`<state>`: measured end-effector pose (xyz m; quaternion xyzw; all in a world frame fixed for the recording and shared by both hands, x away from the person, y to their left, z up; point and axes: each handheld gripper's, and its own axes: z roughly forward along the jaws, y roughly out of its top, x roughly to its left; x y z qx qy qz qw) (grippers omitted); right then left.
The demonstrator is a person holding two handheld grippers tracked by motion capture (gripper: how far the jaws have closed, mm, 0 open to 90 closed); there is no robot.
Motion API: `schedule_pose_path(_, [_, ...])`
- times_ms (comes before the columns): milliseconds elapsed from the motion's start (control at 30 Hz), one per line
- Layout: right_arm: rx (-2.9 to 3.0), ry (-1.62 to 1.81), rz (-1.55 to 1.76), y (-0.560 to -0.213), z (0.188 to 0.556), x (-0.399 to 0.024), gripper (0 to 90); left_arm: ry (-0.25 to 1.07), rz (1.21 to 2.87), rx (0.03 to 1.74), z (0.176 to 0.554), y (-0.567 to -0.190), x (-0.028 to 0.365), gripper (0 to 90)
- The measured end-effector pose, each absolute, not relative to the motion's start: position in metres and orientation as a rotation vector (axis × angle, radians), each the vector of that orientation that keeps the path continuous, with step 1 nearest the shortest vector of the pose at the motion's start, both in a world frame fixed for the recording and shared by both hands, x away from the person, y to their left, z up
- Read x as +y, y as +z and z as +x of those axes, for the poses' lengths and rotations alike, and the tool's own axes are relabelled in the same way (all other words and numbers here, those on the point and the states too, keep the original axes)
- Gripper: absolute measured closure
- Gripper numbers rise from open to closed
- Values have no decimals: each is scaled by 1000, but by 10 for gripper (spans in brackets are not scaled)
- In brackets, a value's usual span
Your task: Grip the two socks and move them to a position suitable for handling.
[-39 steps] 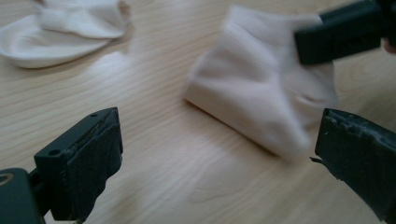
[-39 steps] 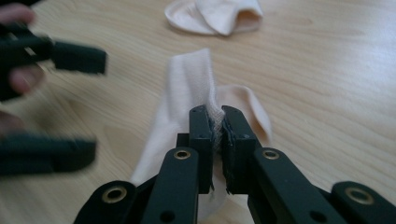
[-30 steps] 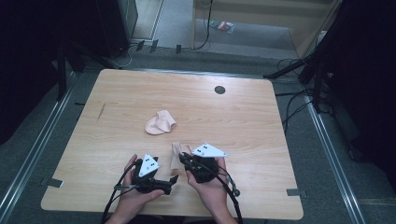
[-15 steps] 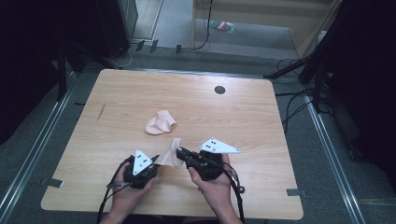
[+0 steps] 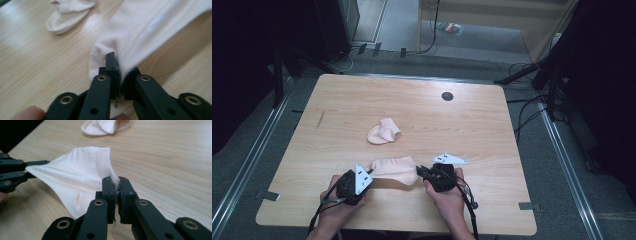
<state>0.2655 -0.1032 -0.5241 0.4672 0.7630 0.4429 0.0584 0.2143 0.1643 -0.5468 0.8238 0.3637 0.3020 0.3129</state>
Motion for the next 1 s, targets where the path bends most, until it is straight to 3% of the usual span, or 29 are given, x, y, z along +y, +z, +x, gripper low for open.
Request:
schedule_pose_path(67, [2319, 1296, 1401, -531, 269, -107, 861, 726, 2168, 925, 214, -546, 167, 721])
schedule_pose_path(133, [2321, 1294, 1403, -533, 270, -109, 861, 661, 2162, 879, 214, -544, 172, 677])
schedule_pose_path(200, [2342, 1276, 1398, -536, 275, -116, 856, 510, 2088, 847, 216, -538, 184, 563])
schedule_pose_path(267, [2318, 1274, 1387, -536, 277, -119, 833, 471, 2066, 847, 217, -536, 189, 485])
schedule_pose_path(300, [2296, 1290, 1391, -535, 277, -121, 777, 440, 2040, 853, 219, -535, 193, 458])
schedule_pose_path(333, [2296, 1290, 1391, -535, 277, -121, 777, 405, 2010, 862, 221, -534, 197, 458])
schedule_pose_path(367, [2208, 1323, 1421, -534, 279, -126, 608, 347, 1928, 905, 226, -532, 204, 422])
schedule_pose_path(500, [2154, 1362, 1475, -532, 277, -135, 593, 342, 1824, 1079, 239, -534, 208, 481])
schedule_pose_path(633, [2204, 1311, 1493, -539, 276, -130, 575, 349, 1841, 1143, 245, -540, 203, 588])
schedule_pose_path(733, [2230, 1257, 1473, -544, 276, -124, 591, 344, 1897, 1158, 248, -547, 192, 621])
schedule_pose_path(800, [2235, 1219, 1451, -546, 275, -119, 625, 324, 1920, 1168, 249, -551, 185, 667])
schedule_pose_path(867, [2222, 1192, 1434, -548, 274, -115, 678, 327, 1947, 1178, 250, -553, 181, 777])
schedule_pose_path(900, [2213, 1175, 1416, -549, 272, -112, 782, 309, 1936, 1173, 250, -552, 182, 832])
schedule_pose_path(933, [2213, 1175, 1416, -549, 272, -112, 782, 309, 1936, 1173, 250, -552, 182, 876])
schedule_pose_path(967, [2215, 1160, 1411, -550, 270, -111, 854, 291, 1926, 1171, 250, -551, 183, 887])
schedule_pose_path(1000, [2218, 1162, 1419, -549, 270, -111, 865, 291, 1926, 1171, 250, -551, 183, 892])
